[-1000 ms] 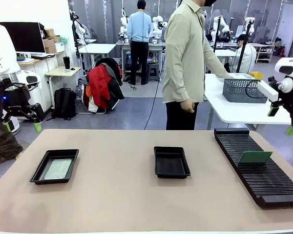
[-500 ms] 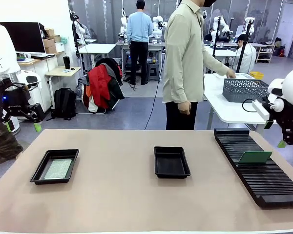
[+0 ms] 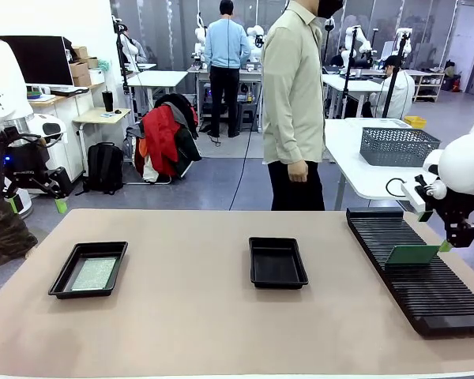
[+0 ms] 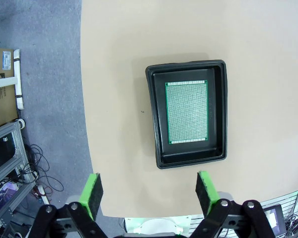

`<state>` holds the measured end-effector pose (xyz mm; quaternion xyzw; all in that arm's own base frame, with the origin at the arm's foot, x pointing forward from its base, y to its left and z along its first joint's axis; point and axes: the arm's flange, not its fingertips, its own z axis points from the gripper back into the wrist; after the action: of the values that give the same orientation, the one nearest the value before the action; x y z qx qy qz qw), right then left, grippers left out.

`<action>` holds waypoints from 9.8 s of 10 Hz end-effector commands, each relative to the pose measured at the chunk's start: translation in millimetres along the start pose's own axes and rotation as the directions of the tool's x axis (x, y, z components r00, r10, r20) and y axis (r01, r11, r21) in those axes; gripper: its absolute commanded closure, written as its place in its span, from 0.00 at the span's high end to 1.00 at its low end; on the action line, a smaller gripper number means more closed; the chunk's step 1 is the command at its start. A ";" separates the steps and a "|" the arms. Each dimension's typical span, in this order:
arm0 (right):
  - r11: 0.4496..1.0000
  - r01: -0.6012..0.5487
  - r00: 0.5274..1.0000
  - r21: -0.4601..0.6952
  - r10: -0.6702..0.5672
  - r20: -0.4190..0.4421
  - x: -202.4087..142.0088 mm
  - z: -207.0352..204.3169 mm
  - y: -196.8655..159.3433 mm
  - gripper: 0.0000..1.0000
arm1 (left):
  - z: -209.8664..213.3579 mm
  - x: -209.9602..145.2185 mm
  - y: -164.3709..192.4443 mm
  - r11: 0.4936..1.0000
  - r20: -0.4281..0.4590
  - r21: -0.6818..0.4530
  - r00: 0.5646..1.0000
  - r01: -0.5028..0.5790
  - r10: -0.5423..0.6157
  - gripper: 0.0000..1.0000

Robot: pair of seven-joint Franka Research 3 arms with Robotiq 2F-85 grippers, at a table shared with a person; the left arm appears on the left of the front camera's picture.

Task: Inspect and transfer BCBs to ESD trays.
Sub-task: Pick up the Blank PCB from the PCB Rack and place it in the right ESD tray.

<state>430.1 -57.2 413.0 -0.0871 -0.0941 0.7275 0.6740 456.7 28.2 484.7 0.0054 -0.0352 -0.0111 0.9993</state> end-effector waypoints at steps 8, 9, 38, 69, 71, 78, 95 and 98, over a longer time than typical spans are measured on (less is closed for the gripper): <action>1.000 -0.010 0.998 0.029 0.009 0.058 -5.9 -52.4 -26.1 1.00 | -2.4 0.2 0.4 1.000 0.005 0.001 1.000 -0.002 0.002 1.00; 0.999 -0.013 0.998 0.030 0.011 0.060 -5.4 -53.7 -27.0 0.93 | -2.4 0.2 0.4 1.000 0.005 0.001 1.000 -0.002 0.002 1.00; 0.991 0.068 0.992 0.112 -0.079 0.100 -12.6 183.3 -39.1 0.00 | -2.4 0.2 0.4 1.000 0.005 0.001 1.000 -0.002 0.002 1.00; 0.245 0.774 0.251 0.584 -0.965 0.072 167.6 108.8 -77.6 0.02 | -2.4 0.2 0.4 1.000 0.005 0.001 1.000 -0.002 0.002 1.00; 0.113 0.773 0.141 0.624 -0.990 0.005 189.1 73.6 -72.8 0.02 | -2.4 0.2 0.4 1.000 0.005 0.001 1.000 -0.002 0.002 1.00; -0.158 0.721 -0.136 0.675 -0.987 -0.086 242.2 -33.3 -48.5 0.02 | -2.4 0.2 0.4 1.000 0.005 0.001 1.000 -0.002 0.002 1.00; -0.242 0.686 -0.157 0.686 -0.970 -0.186 246.7 -145.9 -47.7 0.02 | -2.4 0.2 0.4 1.000 0.005 0.001 1.000 -0.002 0.002 1.00; -0.262 0.687 -0.152 0.678 -0.964 -0.219 246.0 -140.3 -48.5 0.02 | -2.4 0.2 0.4 1.000 0.005 0.001 1.000 -0.002 0.002 1.00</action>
<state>493.4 194.2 288.2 0.3916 -0.0293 -0.0284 0.9192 456.8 27.9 484.6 0.0054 -0.0351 -0.0115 0.9993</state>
